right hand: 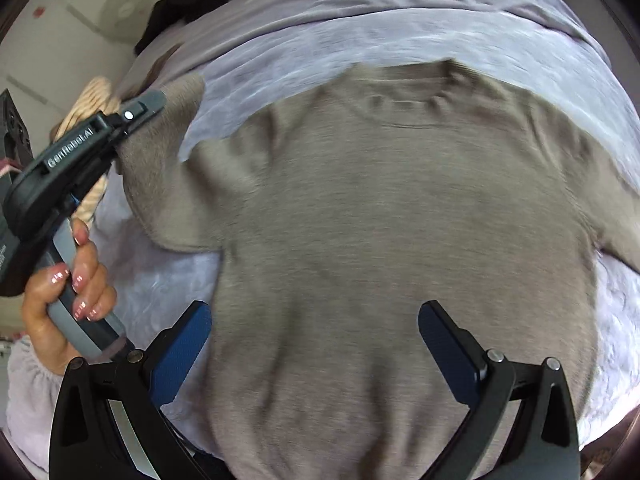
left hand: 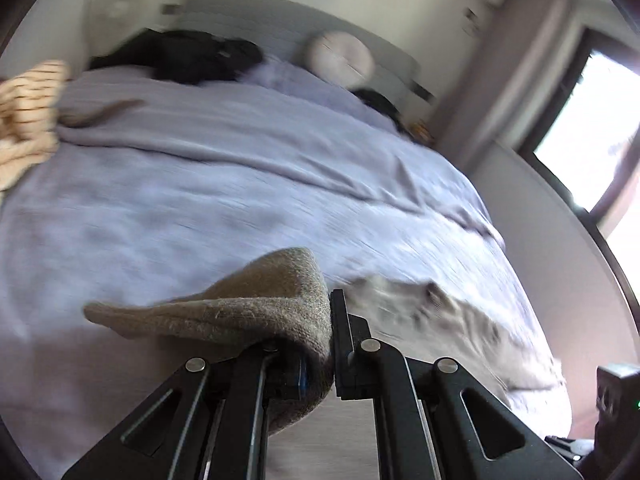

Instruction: Fold small clothes

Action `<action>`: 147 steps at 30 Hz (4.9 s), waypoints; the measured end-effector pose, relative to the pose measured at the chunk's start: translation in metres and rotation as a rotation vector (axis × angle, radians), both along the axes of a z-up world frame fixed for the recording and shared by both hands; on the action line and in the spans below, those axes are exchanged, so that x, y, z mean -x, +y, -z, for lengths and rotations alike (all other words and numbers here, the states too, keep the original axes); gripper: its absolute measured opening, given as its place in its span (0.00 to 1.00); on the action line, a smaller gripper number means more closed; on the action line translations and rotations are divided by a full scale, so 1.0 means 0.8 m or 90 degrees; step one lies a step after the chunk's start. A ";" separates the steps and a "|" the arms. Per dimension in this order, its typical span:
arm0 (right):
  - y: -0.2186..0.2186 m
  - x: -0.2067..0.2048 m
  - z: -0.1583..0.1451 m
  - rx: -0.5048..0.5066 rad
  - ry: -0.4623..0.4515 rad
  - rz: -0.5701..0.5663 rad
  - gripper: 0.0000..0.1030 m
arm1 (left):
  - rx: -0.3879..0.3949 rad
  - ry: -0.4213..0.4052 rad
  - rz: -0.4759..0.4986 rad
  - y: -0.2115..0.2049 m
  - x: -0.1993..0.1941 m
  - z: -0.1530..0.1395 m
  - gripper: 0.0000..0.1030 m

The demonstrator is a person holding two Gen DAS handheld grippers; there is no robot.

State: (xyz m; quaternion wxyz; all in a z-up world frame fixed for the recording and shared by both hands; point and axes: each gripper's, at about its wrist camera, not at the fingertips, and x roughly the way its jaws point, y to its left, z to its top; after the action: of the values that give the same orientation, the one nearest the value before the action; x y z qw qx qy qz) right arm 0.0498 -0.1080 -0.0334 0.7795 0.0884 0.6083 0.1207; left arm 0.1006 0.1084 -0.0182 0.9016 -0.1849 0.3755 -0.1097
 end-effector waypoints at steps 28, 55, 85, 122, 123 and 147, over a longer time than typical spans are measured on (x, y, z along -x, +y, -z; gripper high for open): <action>0.085 -0.070 0.021 0.230 -0.169 -0.288 1.00 | -0.288 0.203 -0.102 0.034 0.076 0.093 0.88; -0.213 -0.148 0.129 -0.208 0.003 0.175 0.13 | -0.011 0.240 -0.036 0.097 -0.067 0.110 0.88; -0.271 -0.109 0.142 -0.250 -0.003 0.283 0.14 | -0.132 0.264 -0.059 0.081 -0.087 0.126 0.58; -0.191 -0.046 0.074 -0.157 0.002 0.116 0.47 | 0.103 0.356 0.092 0.059 0.010 0.161 0.19; -0.187 -0.042 0.072 -0.163 0.004 0.114 0.47 | 0.100 0.354 0.092 0.061 0.010 0.160 0.18; -0.188 0.018 0.059 -0.165 0.048 0.123 0.48 | -0.166 0.344 0.009 0.025 0.065 0.106 0.96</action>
State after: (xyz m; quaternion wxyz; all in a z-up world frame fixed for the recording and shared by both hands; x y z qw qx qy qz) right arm 0.0352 -0.2583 -0.0810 0.7459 0.2510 0.6052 0.1195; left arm 0.0482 0.1288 -0.1033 0.7844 -0.0874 0.6140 -0.0137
